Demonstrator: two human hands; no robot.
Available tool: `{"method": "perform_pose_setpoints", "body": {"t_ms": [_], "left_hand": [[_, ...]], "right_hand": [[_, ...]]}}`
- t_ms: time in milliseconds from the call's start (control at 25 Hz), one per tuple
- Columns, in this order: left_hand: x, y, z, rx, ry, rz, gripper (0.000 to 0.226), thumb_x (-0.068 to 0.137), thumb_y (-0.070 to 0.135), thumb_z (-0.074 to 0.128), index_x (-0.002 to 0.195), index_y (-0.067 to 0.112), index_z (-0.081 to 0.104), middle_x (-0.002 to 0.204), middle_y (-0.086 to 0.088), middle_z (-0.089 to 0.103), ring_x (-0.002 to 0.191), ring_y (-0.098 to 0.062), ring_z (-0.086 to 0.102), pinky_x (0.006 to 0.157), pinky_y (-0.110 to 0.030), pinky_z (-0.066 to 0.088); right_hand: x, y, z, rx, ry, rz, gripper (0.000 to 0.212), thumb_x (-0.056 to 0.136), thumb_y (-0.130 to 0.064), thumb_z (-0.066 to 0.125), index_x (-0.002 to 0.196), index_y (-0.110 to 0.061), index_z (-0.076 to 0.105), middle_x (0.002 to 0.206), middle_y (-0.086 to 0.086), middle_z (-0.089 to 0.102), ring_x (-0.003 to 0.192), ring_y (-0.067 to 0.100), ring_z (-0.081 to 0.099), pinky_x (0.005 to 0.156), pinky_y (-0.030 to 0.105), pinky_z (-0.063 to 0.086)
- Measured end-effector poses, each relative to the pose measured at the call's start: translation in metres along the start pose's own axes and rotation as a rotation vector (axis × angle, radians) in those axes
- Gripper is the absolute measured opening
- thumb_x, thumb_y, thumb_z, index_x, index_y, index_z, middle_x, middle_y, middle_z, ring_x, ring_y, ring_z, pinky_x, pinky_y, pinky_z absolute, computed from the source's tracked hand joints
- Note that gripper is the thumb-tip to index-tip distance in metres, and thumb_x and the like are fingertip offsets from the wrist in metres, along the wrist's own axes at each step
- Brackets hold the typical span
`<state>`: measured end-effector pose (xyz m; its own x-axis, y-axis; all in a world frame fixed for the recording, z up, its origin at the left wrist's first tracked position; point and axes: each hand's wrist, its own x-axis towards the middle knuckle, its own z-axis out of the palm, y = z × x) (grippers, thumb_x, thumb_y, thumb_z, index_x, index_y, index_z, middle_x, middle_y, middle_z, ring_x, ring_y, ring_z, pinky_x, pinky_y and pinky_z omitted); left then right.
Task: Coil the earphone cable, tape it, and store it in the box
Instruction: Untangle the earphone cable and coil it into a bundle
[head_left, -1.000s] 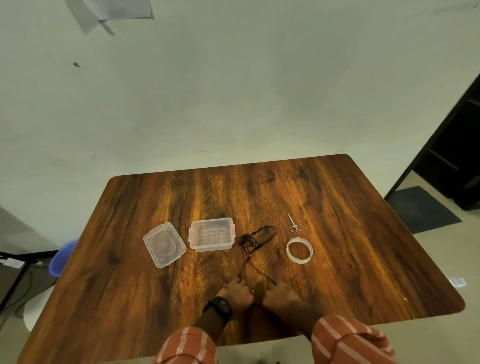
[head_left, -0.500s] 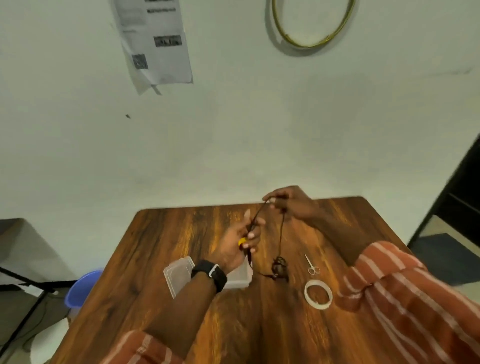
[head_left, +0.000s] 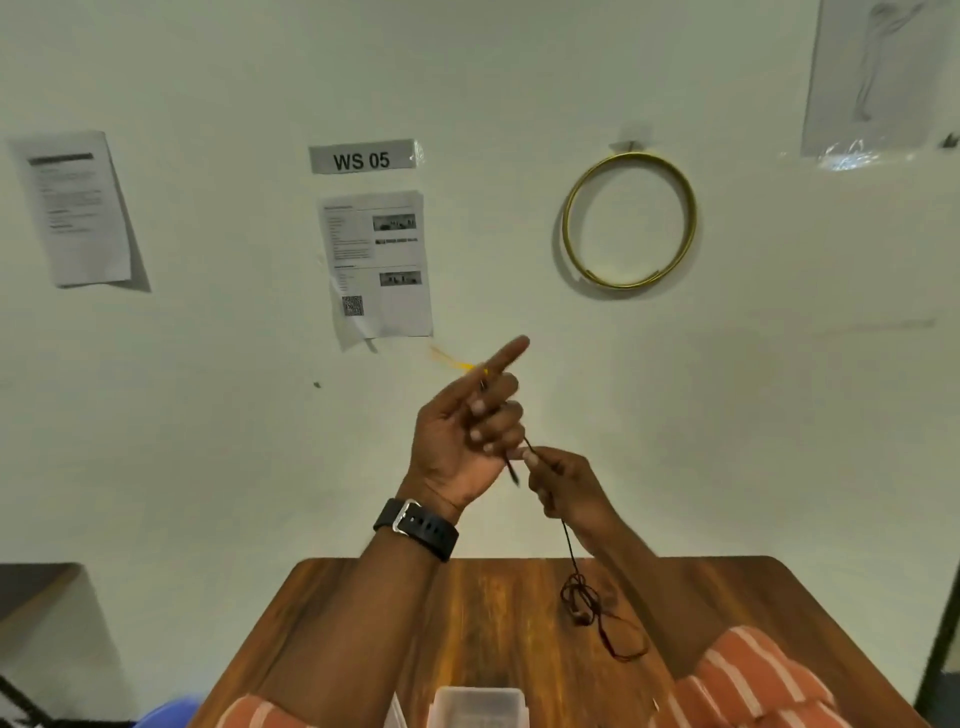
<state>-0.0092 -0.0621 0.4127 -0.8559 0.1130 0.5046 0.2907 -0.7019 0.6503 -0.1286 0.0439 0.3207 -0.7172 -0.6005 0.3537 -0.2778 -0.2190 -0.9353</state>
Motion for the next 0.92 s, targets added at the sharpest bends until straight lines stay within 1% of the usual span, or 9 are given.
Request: {"method": "perform_pose_setpoints", "body": {"t_ms": [80,160,360,480,520,600,720,800,920], "left_hand": [[0.005,0.008,-0.004,-0.037,0.096,0.112,0.069,0.09,0.012,0.057,0.151,-0.001,0.026,0.087,-0.001,0.066,0.053,-0.008,0.046,0.048,-0.02,0.035],[0.006,0.011,-0.013,0.001,0.245,0.207,0.052,0.095,0.013,0.05,0.145,0.012,0.037,0.099,-0.006,0.073,0.052,-0.008,0.052,0.048,-0.019,0.044],[0.006,0.017,-0.029,0.209,0.405,0.302,0.022,0.098,0.011,0.05,0.118,0.017,0.046,0.089,-0.003,0.063,0.048,-0.007,0.041,0.042,-0.018,0.029],[0.006,0.017,-0.052,0.926,0.568,0.25,0.028,0.103,0.003,0.043,0.129,0.013,0.043,0.098,-0.003,0.071,0.057,-0.006,0.051,0.051,-0.026,0.035],[0.002,0.011,-0.058,1.205,0.554,0.168,0.031,0.104,0.004,0.042,0.134,0.013,0.042,0.094,-0.002,0.073,0.059,-0.003,0.057,0.057,-0.026,0.039],[-0.009,-0.01,-0.064,1.425,0.443,-0.085,0.033,0.106,0.011,0.04,0.138,0.016,0.042,0.077,-0.003,0.071,0.059,-0.007,0.064,0.06,-0.022,0.043],[-0.031,-0.042,-0.052,1.076,0.334,-0.309,0.045,0.108,0.039,0.029,0.107,0.011,0.065,0.05,0.001,0.046,0.038,-0.009,0.035,0.044,-0.023,0.027],[-0.044,-0.052,-0.039,0.58,0.282,-0.278,0.055,0.1,0.052,0.039,0.091,0.007,0.069,0.044,0.006,0.036,0.036,-0.004,0.026,0.04,-0.021,0.017],[-0.04,-0.037,-0.026,0.149,0.16,-0.036,0.026,0.096,0.031,0.056,0.096,0.007,0.066,0.048,0.008,0.047,0.035,-0.003,0.038,0.04,-0.019,0.022]], "right_hand": [[-0.008,0.009,0.002,-0.007,0.002,0.017,0.024,0.1,-0.03,0.055,0.1,-0.018,0.076,0.056,-0.004,0.037,0.047,0.007,0.028,0.045,0.023,0.021],[-0.017,0.017,0.002,-0.007,0.014,0.04,0.027,0.101,-0.03,0.052,0.1,-0.015,0.074,0.053,-0.006,0.036,0.045,0.007,0.026,0.044,0.022,0.02],[-0.035,0.029,0.001,-0.07,0.022,0.051,0.026,0.102,-0.02,0.05,0.096,-0.013,0.074,0.053,-0.003,0.036,0.041,0.003,0.029,0.042,0.02,0.025],[-0.052,0.014,0.004,-0.181,-0.104,-0.011,0.024,0.101,-0.016,0.052,0.094,-0.011,0.074,0.053,-0.012,0.047,0.047,0.0,0.036,0.049,0.016,0.033],[-0.055,0.003,0.004,-0.225,-0.163,-0.042,0.023,0.1,-0.016,0.053,0.094,-0.01,0.074,0.055,-0.013,0.052,0.05,0.0,0.039,0.052,0.015,0.035],[-0.055,-0.025,0.001,-0.243,-0.209,-0.097,0.023,0.1,-0.015,0.054,0.092,-0.007,0.074,0.055,-0.013,0.054,0.05,0.0,0.04,0.052,0.014,0.034],[-0.03,-0.065,-0.013,-0.28,-0.148,-0.174,0.025,0.098,-0.013,0.056,0.085,0.002,0.071,0.048,-0.018,0.056,0.044,-0.002,0.044,0.05,0.011,0.033],[-0.014,-0.07,-0.019,-0.3,-0.131,-0.188,0.025,0.096,-0.016,0.06,0.081,0.001,0.07,0.045,-0.018,0.054,0.044,-0.002,0.045,0.05,0.009,0.034],[-0.008,-0.032,-0.018,-0.184,-0.156,-0.113,0.023,0.095,-0.025,0.062,0.08,-0.012,0.073,0.048,-0.012,0.045,0.046,0.006,0.038,0.048,0.023,0.033]]}}
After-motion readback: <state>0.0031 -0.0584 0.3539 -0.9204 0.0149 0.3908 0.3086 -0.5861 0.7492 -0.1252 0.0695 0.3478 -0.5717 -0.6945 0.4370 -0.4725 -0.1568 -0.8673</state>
